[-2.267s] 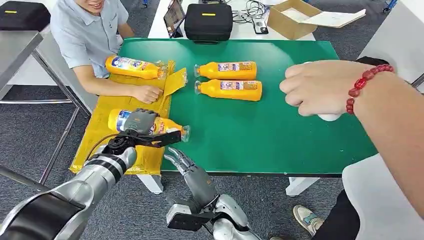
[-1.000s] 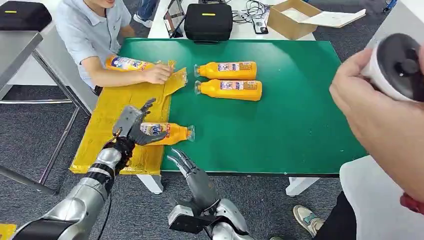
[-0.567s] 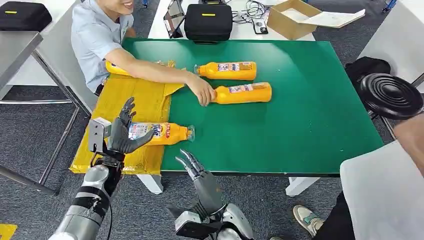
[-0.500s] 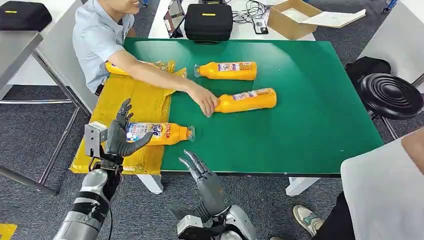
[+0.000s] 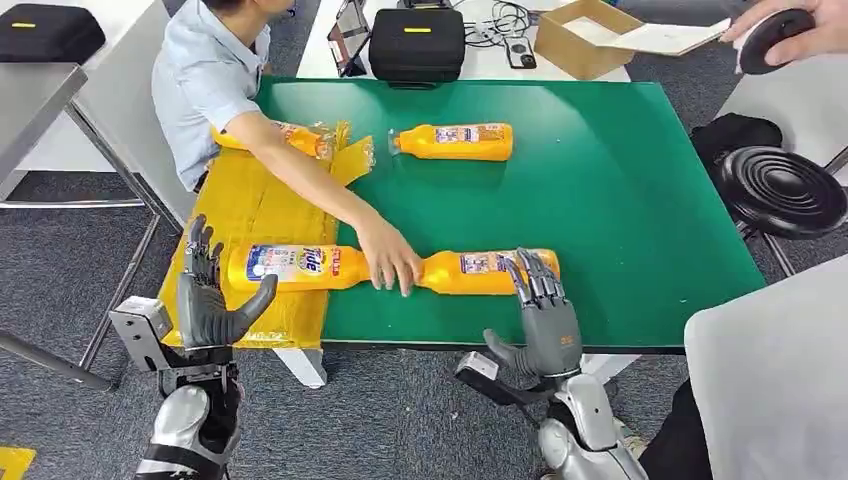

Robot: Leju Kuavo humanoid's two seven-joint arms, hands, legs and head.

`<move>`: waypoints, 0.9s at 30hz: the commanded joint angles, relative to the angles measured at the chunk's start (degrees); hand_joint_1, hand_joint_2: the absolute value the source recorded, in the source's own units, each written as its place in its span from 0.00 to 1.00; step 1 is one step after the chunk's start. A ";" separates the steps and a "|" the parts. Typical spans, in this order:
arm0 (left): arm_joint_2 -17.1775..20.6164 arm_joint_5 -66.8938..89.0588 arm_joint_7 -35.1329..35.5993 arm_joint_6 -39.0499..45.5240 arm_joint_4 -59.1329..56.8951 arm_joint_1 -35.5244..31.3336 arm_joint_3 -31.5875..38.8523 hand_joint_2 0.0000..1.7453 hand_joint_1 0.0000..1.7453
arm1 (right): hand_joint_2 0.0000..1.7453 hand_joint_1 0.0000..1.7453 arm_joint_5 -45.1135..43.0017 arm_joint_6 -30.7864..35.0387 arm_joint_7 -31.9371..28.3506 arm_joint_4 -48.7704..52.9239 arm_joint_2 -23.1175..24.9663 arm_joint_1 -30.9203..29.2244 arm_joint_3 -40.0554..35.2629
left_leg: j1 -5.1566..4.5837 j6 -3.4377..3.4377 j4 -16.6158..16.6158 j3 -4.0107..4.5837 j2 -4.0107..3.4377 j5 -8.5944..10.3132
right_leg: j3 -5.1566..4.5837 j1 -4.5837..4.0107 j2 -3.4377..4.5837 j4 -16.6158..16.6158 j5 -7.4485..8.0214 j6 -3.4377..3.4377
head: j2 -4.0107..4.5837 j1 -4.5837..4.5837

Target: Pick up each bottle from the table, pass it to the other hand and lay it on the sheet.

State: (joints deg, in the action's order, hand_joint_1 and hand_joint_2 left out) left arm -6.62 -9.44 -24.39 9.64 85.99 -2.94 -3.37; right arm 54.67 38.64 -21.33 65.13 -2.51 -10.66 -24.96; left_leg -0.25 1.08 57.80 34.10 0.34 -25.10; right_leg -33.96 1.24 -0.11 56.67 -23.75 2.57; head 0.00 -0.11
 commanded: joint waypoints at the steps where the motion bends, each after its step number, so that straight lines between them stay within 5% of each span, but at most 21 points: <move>1: -1.26 1.83 -0.66 2.26 2.42 1.61 -5.33 1.00 0.00 | 1.00 0.00 2.23 -3.89 4.35 -15.77 -1.44 -10.06 2.93 | 0.05 -0.03 0.00 -0.14 -0.15 -0.07 | 0.14 -0.07 0.12 -0.07 0.00 -0.06 | 0.00 0.00; 11: -1.00 2.80 1.74 5.18 -3.59 -3.31 -9.66 1.00 0.00 | 1.00 0.00 -2.84 -12.39 5.54 -36.26 4.61 -21.74 5.10 | 0.03 -0.06 -0.02 -0.12 -0.09 0.00 | 0.13 0.02 0.05 -0.03 0.02 -0.11 | 0.00 0.02; 19: -1.29 3.40 3.46 5.48 -6.26 -6.21 -13.31 1.00 0.00 | 1.00 0.00 -1.86 -13.67 8.67 -42.34 4.57 -25.34 4.70 | -0.02 0.00 -0.01 -0.07 0.03 0.03 | 0.08 0.04 -0.04 -0.01 -0.01 -0.04 | 0.00 0.00; 27: -0.44 3.93 4.74 5.64 -8.07 -8.03 -14.65 1.00 0.00 | 1.00 0.00 -0.29 -22.03 14.12 -46.46 4.51 -27.47 3.55 | 0.09 -0.06 0.01 -0.18 0.01 0.00 | 0.24 -0.05 -0.05 -0.05 -0.02 -0.15 | 0.00 0.00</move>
State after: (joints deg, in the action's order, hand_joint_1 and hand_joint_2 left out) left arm -8.04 -5.71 -20.22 15.02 83.47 -7.21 -15.76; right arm 53.38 20.02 -10.66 28.52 1.49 -33.78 -21.11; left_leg -0.27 1.12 57.81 34.08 0.31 -25.07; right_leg -33.96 1.32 -0.10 56.67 -23.74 2.59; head 0.00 -0.11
